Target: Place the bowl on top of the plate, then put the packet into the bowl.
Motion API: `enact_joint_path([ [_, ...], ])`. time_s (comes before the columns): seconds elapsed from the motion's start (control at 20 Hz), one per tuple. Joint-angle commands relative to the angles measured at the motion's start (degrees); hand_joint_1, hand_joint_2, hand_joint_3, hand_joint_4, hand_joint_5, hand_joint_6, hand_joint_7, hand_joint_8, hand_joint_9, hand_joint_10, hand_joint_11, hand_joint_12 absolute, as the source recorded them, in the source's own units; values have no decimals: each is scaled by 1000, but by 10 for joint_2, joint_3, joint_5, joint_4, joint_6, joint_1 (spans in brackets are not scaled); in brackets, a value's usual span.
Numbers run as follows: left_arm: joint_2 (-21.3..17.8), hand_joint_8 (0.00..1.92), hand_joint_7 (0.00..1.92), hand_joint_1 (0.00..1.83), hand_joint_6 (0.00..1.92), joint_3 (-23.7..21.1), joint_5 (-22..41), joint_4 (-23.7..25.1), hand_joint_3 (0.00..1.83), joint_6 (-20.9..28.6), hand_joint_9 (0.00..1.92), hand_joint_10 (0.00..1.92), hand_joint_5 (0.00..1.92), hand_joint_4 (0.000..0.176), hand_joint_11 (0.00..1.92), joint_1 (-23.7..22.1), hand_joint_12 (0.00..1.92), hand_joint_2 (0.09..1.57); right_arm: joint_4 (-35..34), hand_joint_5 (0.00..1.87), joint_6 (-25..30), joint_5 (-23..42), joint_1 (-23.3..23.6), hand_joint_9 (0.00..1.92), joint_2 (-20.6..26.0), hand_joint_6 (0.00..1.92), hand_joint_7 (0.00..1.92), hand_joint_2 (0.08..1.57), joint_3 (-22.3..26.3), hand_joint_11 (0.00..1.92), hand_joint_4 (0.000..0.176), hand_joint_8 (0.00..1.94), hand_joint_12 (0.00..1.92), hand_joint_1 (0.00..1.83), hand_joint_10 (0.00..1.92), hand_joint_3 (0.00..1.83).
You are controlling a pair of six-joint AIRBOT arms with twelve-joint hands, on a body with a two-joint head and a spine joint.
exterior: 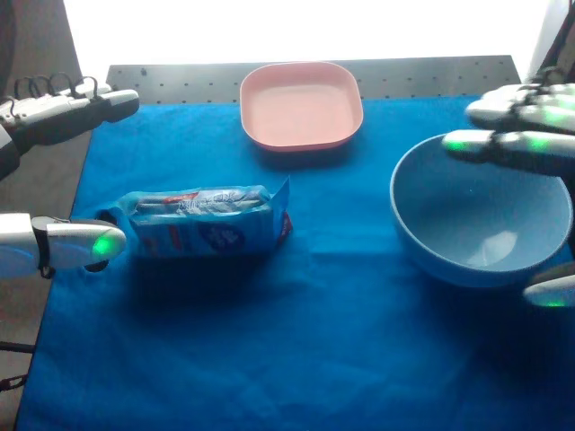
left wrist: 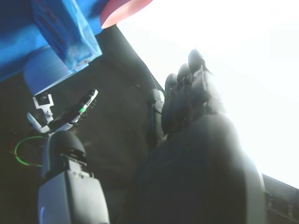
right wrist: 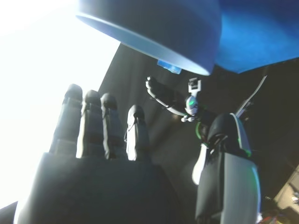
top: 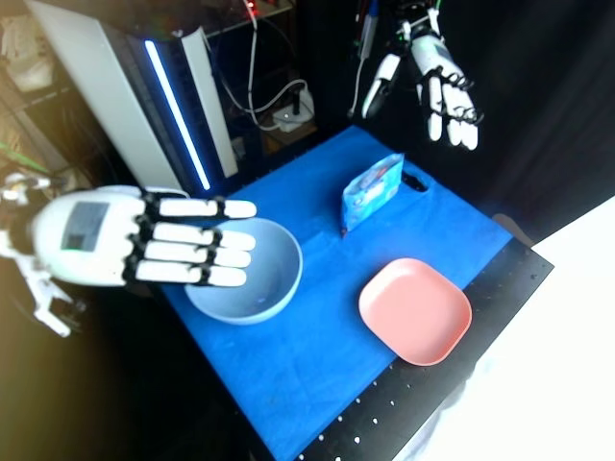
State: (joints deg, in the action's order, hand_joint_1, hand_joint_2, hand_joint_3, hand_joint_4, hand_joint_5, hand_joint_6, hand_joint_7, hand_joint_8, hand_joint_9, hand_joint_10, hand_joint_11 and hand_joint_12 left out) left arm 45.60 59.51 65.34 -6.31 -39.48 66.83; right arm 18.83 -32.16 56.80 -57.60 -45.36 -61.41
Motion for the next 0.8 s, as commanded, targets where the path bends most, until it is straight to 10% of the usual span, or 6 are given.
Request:
enact_joint_path([
  [0.0,1,2,146,535,1,3,71,-13,0,4,114,3,204,128,0,-3,323,956,21,106,5,8,21,113,-9,3,115,1006,2,117,171,6,78,462,8,6],
  [0.05,1,1,143,529,1,3,71,-13,0,4,109,1,194,130,0,-3,298,959,41,105,6,-9,31,88,-12,2,91,1000,2,92,175,1,69,468,1,1],
  [0.3,3,6,146,561,4,4,73,-13,0,7,114,1,213,110,0,-3,279,961,102,323,42,-69,45,244,-36,6,232,1001,-16,12,78,3,802,472,4,0],
  [0.4,4,0,137,569,0,3,75,-13,0,8,120,1,206,109,0,-3,328,957,109,476,49,-88,45,372,-45,12,338,1036,-24,41,5,8,910,496,19,4],
  [0.75,5,1,144,554,1,3,78,-14,0,9,127,0,192,120,0,-3,353,955,109,602,49,-114,45,509,-63,7,475,1019,-41,173,0,9,878,709,20,0],
])
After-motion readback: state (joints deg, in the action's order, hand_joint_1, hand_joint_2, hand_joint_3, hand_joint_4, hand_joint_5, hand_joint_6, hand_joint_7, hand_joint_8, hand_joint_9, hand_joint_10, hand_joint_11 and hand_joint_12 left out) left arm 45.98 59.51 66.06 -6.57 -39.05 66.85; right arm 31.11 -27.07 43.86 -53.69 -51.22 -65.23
